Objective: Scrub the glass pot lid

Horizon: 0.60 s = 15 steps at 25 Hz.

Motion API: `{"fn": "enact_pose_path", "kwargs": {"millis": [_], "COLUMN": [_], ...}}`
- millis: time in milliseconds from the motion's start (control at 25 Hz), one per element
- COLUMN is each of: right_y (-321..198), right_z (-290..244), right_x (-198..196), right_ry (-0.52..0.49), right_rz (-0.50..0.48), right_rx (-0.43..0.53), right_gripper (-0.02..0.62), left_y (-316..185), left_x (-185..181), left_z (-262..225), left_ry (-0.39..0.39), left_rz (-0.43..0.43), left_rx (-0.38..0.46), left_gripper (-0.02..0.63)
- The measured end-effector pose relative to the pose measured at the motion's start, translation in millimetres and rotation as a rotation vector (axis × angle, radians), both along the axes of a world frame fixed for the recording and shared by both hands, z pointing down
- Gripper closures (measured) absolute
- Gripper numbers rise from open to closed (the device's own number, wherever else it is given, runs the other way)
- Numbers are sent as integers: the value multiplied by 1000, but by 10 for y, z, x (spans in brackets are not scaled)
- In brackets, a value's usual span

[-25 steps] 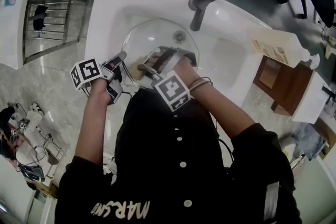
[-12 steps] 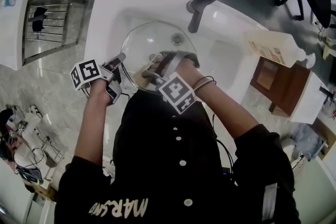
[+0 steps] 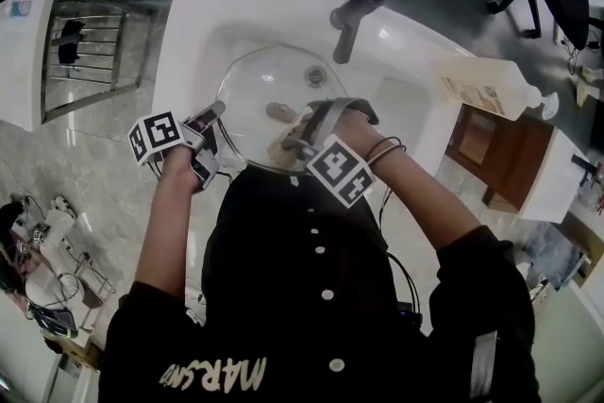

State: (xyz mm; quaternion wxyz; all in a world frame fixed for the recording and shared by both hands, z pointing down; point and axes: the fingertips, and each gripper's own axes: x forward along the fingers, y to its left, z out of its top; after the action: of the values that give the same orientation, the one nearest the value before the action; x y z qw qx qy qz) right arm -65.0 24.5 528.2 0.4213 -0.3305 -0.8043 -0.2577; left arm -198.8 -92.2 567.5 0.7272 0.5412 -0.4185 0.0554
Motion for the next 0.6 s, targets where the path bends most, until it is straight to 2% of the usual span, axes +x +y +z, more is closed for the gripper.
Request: {"fn": "enact_pose_path", "kwargs": {"millis": [320, 600], "right_y": [62, 63], "right_z": [46, 62], "right_x": [409, 444], "right_ry": [93, 104], "right_rz": [-72, -63], "right_rx": [-6, 8], "right_gripper": [462, 462], "left_y": [3, 5], "left_x": [-2, 0], "left_z": [-2, 5], "left_ry": [-5, -14], "left_rz": [8, 14], "left_rx": [2, 9], "left_gripper": [515, 515]}}
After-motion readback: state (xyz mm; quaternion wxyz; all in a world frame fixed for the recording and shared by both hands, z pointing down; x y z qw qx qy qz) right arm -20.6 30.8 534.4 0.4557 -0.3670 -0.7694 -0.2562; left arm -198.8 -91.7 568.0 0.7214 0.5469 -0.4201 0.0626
